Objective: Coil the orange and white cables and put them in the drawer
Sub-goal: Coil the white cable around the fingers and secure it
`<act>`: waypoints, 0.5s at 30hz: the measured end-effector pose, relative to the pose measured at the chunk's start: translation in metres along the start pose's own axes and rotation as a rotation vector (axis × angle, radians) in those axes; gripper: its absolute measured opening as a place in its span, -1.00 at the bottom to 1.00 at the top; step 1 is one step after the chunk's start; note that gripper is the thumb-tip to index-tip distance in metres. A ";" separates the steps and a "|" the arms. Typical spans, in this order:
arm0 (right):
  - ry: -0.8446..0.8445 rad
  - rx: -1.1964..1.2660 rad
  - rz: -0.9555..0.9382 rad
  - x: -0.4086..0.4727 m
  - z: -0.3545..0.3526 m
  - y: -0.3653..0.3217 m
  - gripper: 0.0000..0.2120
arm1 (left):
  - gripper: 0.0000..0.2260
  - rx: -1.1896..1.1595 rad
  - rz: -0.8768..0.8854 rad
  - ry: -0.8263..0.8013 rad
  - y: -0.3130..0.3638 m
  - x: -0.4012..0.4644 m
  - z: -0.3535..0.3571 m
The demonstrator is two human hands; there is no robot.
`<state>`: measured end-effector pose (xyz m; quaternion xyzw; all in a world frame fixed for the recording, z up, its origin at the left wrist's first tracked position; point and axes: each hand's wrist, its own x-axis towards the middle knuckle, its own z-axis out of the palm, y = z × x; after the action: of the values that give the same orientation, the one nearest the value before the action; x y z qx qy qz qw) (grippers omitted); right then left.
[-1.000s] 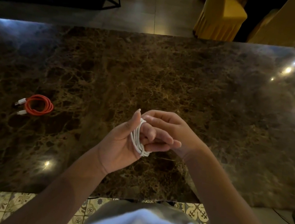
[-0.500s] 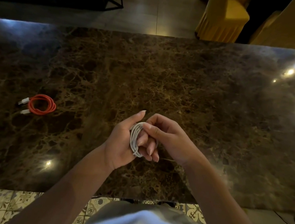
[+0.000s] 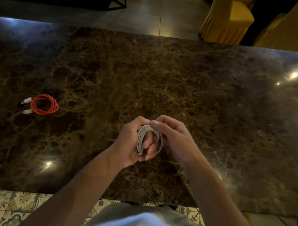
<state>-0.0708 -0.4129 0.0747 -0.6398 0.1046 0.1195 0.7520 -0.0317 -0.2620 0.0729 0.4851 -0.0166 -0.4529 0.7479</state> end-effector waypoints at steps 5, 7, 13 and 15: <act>-0.100 -0.135 -0.037 -0.006 -0.011 -0.016 -0.93 | -0.39 0.008 0.051 0.028 -0.001 0.002 0.003; -0.153 -0.165 0.012 -0.009 -0.008 -0.019 -0.83 | -0.52 -0.082 0.016 -0.063 0.000 0.000 0.002; -0.116 -0.590 -0.193 -0.017 -0.011 -0.015 -0.29 | -0.53 -0.232 -0.027 -0.177 -0.003 -0.008 -0.013; -0.021 -0.793 -0.273 -0.018 -0.007 -0.012 -0.21 | -0.51 -0.193 -0.007 -0.137 -0.005 -0.006 -0.015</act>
<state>-0.0837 -0.4223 0.0902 -0.8865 -0.0428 0.0562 0.4574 -0.0311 -0.2474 0.0639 0.3788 -0.0226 -0.4872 0.7865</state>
